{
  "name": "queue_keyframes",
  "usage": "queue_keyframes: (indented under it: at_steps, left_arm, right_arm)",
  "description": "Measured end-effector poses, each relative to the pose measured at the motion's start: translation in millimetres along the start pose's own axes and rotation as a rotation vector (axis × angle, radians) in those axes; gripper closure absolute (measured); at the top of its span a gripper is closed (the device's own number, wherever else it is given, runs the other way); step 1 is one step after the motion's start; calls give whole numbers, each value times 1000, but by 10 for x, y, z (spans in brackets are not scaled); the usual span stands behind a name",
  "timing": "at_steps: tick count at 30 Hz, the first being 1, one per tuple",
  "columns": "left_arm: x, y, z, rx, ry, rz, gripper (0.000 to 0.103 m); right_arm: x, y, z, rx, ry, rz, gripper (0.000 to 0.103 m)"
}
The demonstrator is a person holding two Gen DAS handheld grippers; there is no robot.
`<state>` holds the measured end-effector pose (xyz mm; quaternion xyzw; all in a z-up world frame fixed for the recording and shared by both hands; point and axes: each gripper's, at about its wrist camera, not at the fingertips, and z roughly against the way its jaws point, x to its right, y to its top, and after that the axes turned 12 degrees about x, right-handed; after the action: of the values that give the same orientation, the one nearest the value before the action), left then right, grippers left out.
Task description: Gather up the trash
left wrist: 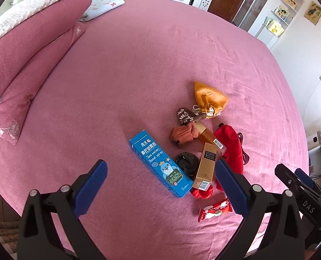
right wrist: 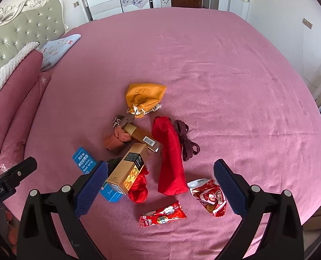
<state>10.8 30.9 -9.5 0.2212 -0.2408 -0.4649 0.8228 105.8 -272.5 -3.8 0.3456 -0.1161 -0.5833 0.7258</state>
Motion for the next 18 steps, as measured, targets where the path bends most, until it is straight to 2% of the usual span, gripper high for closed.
queue_keyframes:
  at_steps: [5,18]
  left_arm:
    - [43,3,-4,-11,7,7,4]
    - [129,-15,4,-16,11,3,4]
  right_arm:
    - [16,37,10,1,48,-2,8]
    - [94,61,-10,-25,59,-9,8]
